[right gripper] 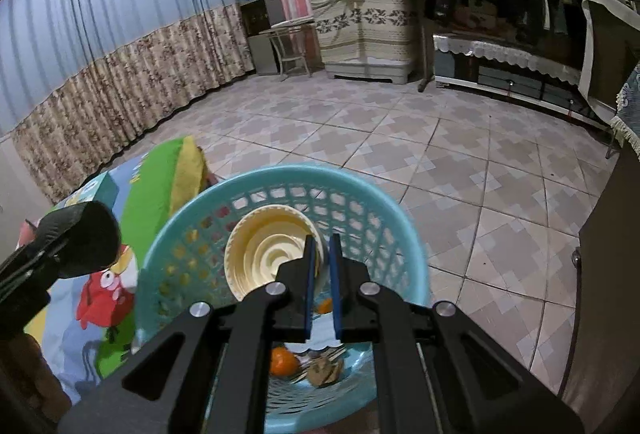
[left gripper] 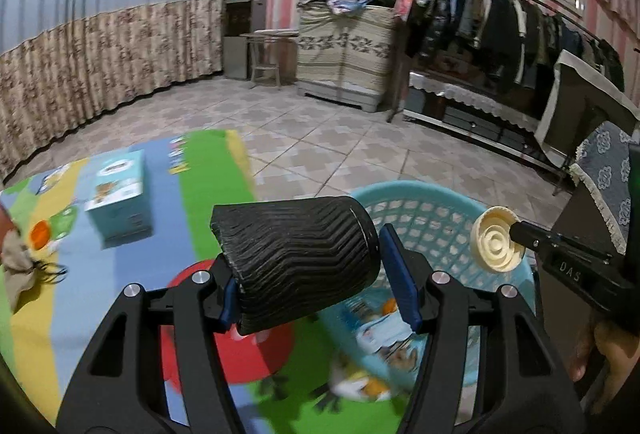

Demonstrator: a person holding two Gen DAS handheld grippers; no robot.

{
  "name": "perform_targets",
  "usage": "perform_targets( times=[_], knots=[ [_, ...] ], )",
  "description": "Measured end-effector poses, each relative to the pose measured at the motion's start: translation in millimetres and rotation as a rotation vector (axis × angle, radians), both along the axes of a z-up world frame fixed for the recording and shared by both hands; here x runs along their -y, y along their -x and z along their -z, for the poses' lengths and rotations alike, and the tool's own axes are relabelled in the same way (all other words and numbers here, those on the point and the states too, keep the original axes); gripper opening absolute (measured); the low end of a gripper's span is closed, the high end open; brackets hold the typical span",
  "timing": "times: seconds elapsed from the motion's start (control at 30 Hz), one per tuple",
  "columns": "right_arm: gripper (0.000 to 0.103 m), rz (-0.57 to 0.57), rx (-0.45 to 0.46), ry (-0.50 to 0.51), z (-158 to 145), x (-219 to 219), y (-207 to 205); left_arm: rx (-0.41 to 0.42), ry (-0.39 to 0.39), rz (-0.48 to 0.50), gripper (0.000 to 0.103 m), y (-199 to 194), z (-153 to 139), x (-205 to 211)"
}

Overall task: Collect trash
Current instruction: 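Carry the black cylinder and cream bowl with both grippers over the basket, then open the left gripper to drop the cylinder while the right holds the bowl above the basket, then open the right gripper to drop the cream bowl into the basket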

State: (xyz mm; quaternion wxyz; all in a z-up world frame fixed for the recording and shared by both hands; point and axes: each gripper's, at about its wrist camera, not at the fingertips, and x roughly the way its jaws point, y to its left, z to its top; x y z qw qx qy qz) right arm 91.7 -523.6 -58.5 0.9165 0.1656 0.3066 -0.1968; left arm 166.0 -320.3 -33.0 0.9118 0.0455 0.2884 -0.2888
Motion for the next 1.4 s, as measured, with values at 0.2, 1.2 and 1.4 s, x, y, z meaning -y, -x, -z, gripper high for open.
perform_targets(
  times=[0.2, 1.2, 1.4],
  knots=[
    [0.007, 0.045, 0.011, -0.03, 7, 20, 6, 0.007, 0.019, 0.016, 0.059, -5, 0, 34],
    [0.008, 0.062, -0.026, -0.005, 17, -1, -5, 0.074, -0.05, -0.072, 0.095, -16, 1, 21],
    [0.044, 0.044, -0.002, 0.0, 20, -9, -12, 0.098, -0.035, -0.123, 0.097, -19, -7, 3]
  ],
)
